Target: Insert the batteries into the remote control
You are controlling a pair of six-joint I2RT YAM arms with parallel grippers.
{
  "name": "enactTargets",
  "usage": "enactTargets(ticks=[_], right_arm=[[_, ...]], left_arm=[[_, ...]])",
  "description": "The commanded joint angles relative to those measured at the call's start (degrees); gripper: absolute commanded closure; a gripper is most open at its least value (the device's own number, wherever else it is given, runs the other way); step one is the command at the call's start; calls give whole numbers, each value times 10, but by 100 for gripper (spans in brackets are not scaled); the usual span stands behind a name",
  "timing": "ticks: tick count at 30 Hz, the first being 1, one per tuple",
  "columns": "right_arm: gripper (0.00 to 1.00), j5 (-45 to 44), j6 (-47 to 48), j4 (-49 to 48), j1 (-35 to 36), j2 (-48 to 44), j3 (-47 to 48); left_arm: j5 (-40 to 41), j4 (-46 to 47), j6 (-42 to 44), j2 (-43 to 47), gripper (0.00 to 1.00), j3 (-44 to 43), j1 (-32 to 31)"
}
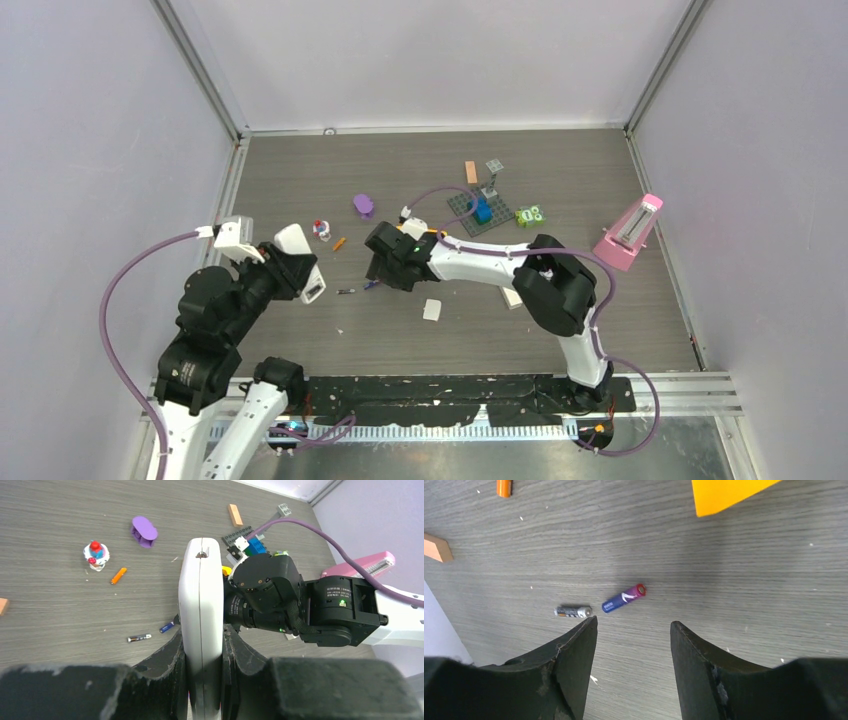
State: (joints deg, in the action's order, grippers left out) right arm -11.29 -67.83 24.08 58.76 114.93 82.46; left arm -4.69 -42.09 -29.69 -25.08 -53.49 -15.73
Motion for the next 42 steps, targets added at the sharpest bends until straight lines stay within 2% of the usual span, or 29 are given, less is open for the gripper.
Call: enactTargets(ticks=[1, 9, 21, 27, 33, 37, 42], right_arm=[[40, -24, -32, 21, 4, 22, 53], [43, -21, -41, 39, 5, 63, 87], [45, -17, -47, 122, 5, 127, 183], [52, -15, -52, 208, 7, 155, 241], [58, -36, -24, 249, 12, 171, 271], [74, -47, 3, 250, 13, 172, 278], [79, -60, 31, 248, 14, 172, 284]], left_arm=[[34, -9, 31, 8, 100, -18, 1], [31, -3, 30, 13, 100, -7, 2], [37, -20, 37, 15, 100, 2, 2], [42, -24, 39, 15, 100, 1, 2], [42, -27, 39, 21, 100, 2, 2], [42, -27, 37, 23, 100, 3, 1], [42, -30, 36, 22, 100, 3, 2]])
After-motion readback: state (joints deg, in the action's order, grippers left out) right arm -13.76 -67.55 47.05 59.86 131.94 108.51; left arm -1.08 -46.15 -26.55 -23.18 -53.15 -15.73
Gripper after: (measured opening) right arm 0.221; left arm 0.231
